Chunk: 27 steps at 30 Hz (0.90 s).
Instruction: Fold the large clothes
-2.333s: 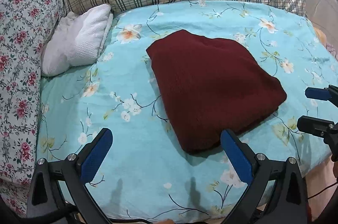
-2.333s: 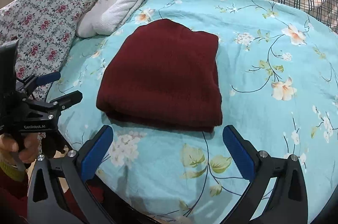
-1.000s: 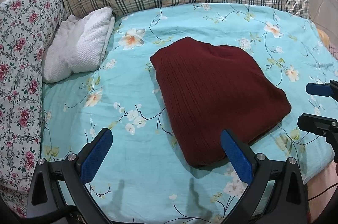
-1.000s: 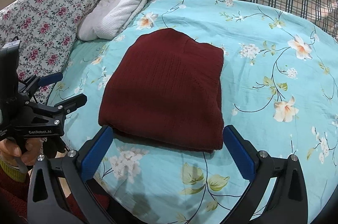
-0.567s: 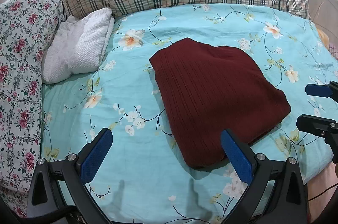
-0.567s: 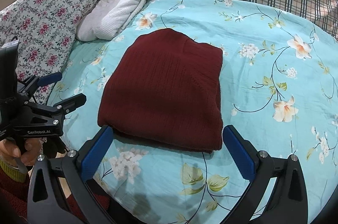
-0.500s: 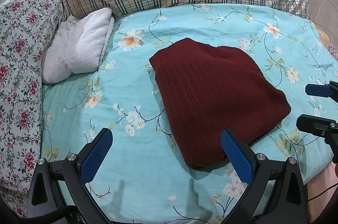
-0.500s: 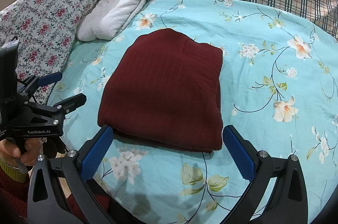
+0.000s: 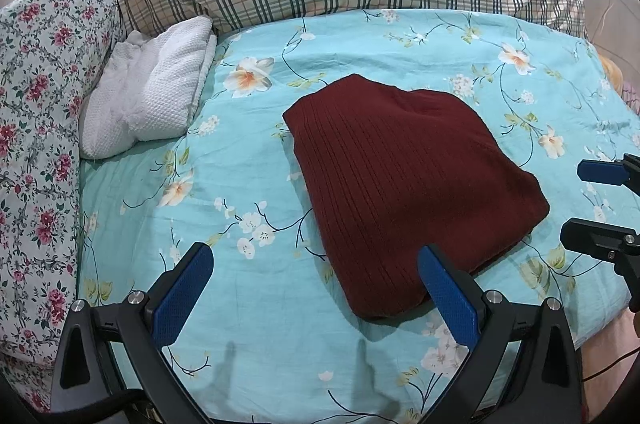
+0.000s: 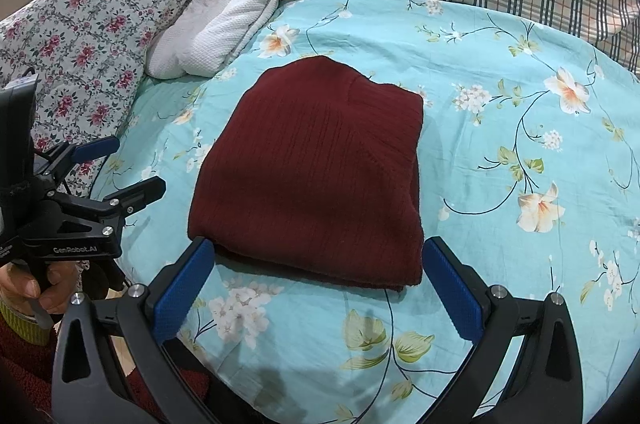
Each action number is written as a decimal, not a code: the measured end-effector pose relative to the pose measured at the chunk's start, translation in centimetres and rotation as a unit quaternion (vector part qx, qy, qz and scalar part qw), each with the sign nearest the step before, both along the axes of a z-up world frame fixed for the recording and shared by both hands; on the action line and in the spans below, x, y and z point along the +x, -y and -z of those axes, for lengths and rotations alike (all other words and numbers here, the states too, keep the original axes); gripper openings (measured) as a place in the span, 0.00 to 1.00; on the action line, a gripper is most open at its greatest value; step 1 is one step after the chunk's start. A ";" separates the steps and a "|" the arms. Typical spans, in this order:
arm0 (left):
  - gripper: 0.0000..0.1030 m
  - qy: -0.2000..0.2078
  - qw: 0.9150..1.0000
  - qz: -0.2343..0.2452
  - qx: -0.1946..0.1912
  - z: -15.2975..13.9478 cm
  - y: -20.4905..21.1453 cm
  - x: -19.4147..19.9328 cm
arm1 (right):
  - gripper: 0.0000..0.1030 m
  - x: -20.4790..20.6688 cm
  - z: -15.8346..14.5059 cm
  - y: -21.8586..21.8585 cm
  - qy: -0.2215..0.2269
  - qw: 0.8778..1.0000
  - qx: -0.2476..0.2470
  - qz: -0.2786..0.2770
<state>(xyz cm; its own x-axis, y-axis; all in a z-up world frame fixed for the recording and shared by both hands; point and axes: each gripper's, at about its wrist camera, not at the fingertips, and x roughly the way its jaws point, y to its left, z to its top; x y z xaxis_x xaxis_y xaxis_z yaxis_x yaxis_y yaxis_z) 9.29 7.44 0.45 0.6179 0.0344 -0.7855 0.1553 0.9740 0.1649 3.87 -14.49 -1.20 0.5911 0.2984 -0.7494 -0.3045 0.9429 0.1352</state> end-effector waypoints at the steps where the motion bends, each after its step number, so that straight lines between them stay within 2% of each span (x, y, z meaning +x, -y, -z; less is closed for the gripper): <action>1: 0.99 0.000 1.000 0.000 0.000 -0.1 0.0 0.0 | 1.00 0.0 -0.1 0.0 0.001 1.000 0.000 0.000; 27: 0.99 0.002 1.000 -0.005 0.000 -0.8 0.3 0.0 | 1.00 -0.2 -0.5 -0.5 0.004 1.000 0.000 -0.001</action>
<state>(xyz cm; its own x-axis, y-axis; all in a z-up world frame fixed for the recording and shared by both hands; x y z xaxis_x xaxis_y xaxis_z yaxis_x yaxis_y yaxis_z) 9.26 7.14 1.23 0.6210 0.0417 -0.7827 0.1440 0.9755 0.1663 3.64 -14.02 -0.67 0.5959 0.2994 -0.7452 -0.3077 0.9422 0.1325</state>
